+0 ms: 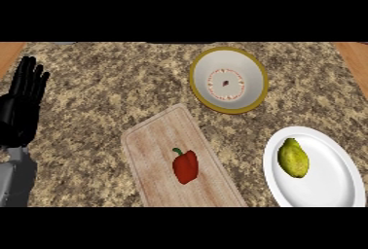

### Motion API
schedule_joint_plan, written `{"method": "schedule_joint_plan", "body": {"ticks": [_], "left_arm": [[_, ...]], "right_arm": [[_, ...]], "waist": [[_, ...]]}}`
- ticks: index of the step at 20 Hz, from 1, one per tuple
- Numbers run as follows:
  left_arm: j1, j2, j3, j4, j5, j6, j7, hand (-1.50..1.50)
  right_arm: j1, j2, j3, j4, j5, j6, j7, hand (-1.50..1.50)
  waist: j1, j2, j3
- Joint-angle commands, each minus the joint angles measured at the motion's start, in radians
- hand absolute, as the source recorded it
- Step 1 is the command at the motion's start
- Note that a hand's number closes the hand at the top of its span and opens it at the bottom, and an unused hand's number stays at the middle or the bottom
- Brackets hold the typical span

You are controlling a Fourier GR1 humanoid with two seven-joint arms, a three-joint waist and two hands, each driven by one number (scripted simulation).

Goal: Pick the can from the plate and place it in the bowl

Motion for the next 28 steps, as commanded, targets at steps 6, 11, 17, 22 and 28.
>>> {"method": "schedule_joint_plan", "body": {"ticks": [6,11,17,22,28], "left_arm": [[-0.068,0.002,0.006,0.009,0.005,0.013,0.05,0.0],[-0.019,0.031,0.049,0.035,0.026,-0.038,-0.019,0.0],[-0.023,0.011,0.025,0.004,0.004,-0.015,-0.004,0.0],[-0.036,0.014,0.034,0.038,0.021,-0.043,-0.027,0.0],[-0.01,0.002,-0.002,-0.047,-0.006,-0.022,0.025,0.0]], "right_arm": [[-0.049,0.27,0.094,-0.031,0.021,-0.061,0.184,1.5],[-0.012,0.34,0.138,-0.054,0.039,-0.085,0.233,1.5],[0.073,0.455,0.235,-0.029,0.168,-0.313,0.279,1.5],[0.063,0.505,0.154,0.167,0.155,-0.447,0.355,-1.5],[0.06,0.527,0.031,0.255,0.02,-0.453,0.253,-1.5]], "waist": [[0.003,0.005,0.001],[0.004,0.006,0.001],[0.008,0.008,0.001],[0.024,0.017,0.001],[0.033,0.014,0.003]]}}
